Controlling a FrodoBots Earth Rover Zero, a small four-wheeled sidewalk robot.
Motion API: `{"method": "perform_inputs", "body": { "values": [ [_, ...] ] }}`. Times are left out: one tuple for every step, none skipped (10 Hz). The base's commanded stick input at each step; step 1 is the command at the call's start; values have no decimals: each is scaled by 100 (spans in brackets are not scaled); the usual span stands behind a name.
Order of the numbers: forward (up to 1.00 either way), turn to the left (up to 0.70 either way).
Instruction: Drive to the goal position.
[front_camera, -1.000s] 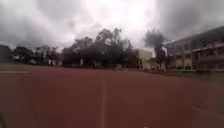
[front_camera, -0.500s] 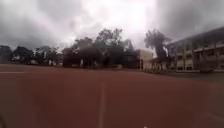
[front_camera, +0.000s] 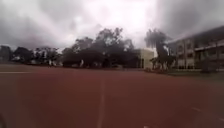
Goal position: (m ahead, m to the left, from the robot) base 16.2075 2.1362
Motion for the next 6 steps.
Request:
{"method": "perform_inputs", "body": {
  "values": [
    [67, 0],
    [67, 0],
    [67, 0],
    [67, 0],
    [67, 0],
    [67, 0]
  ]
}}
